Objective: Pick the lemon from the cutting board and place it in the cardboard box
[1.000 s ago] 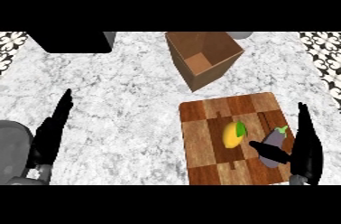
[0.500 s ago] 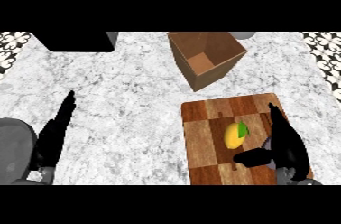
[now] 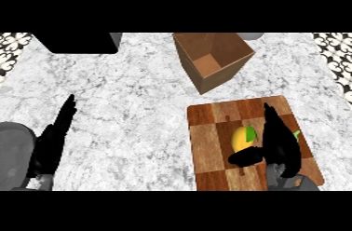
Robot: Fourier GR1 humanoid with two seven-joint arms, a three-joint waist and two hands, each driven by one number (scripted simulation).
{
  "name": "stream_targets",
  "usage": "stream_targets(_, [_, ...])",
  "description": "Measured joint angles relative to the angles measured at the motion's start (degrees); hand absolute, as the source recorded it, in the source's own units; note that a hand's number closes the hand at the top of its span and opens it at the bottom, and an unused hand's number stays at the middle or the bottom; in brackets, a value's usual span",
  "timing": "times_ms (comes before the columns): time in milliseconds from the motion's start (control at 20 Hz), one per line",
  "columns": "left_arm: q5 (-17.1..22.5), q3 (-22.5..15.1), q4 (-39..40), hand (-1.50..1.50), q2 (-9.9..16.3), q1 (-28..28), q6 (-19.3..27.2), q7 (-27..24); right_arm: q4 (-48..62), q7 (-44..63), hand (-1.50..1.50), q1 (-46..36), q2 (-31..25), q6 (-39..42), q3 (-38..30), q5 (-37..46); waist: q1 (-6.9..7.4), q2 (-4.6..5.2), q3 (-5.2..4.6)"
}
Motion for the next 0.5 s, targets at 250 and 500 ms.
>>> stream_targets(250, [-1.13,0.35,0.19,0.0,-1.05,-0.43,-0.11,0.44,3.47,-0.55,-1.5,-0.67,2.55,1.18,-1.81,1.73,-0.09,0.05,0.03])
stream_targets(500, [-1.62,1.85,0.32,0.0,-1.42,-1.17,-1.32,1.05,2.79,-0.94,-1.5,0.78,4.32,2.28,-2.55,3.65,-0.23,0.04,0.04])
